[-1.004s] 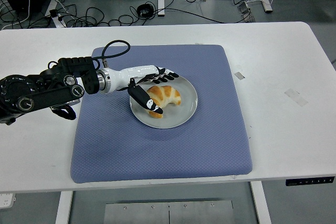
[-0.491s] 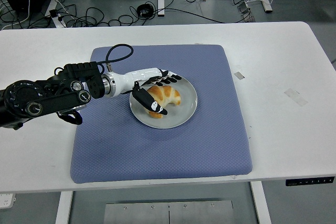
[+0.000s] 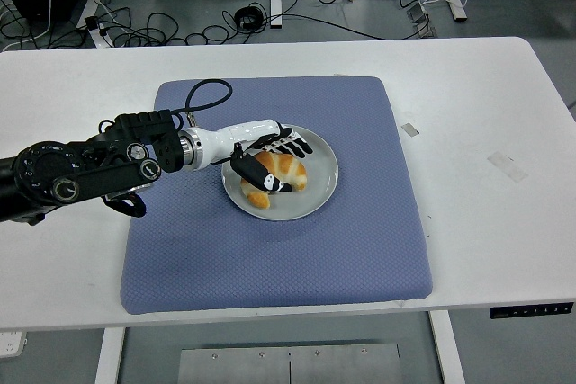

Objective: Place the bread on the table

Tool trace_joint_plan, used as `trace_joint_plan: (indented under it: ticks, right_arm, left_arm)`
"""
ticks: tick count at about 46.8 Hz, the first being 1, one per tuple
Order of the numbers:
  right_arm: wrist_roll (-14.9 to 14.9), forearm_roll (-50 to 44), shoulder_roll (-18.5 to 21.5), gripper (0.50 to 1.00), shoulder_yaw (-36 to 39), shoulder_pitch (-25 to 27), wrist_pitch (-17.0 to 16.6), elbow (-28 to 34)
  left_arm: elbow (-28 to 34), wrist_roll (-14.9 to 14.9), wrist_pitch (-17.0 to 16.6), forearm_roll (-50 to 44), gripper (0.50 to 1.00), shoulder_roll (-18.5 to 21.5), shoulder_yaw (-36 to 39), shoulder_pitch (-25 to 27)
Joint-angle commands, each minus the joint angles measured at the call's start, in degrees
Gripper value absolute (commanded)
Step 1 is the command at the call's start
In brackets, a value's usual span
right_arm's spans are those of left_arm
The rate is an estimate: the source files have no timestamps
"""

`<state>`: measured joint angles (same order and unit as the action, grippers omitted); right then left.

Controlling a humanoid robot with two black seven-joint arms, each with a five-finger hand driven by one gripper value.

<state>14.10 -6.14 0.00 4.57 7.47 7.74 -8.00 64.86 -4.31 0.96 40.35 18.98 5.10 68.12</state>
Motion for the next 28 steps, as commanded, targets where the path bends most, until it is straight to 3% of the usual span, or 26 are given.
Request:
trace_joint_plan:
  ticks: [1, 15, 22, 28]
  right_arm:
    - [0.05, -0.01, 0.00, 1.000, 0.00, 0.00, -0.01, 0.00]
    - [0.05, -0.01, 0.00, 1.000, 0.00, 0.00, -0.01, 0.00]
    - [0.05, -0.01, 0.00, 1.000, 0.00, 0.00, -0.01, 0.00]
    - [0.05, -0.01, 0.00, 1.000, 0.00, 0.00, -0.01, 0.00]
  left_arm:
    - [-0.09, 0.01, 0.01, 0.08, 0.778, 0.00, 0.00, 0.00]
    - [-0.09, -0.17, 0.09, 0.16, 0.777, 0.09, 0.17, 0.17]
    - [-0.09, -0.26, 0.09, 0.16, 0.707, 0.18, 0.17, 0.17]
    - [-0.09, -0.26, 0.09, 0.16, 0.705, 0.18, 0.26, 0.17]
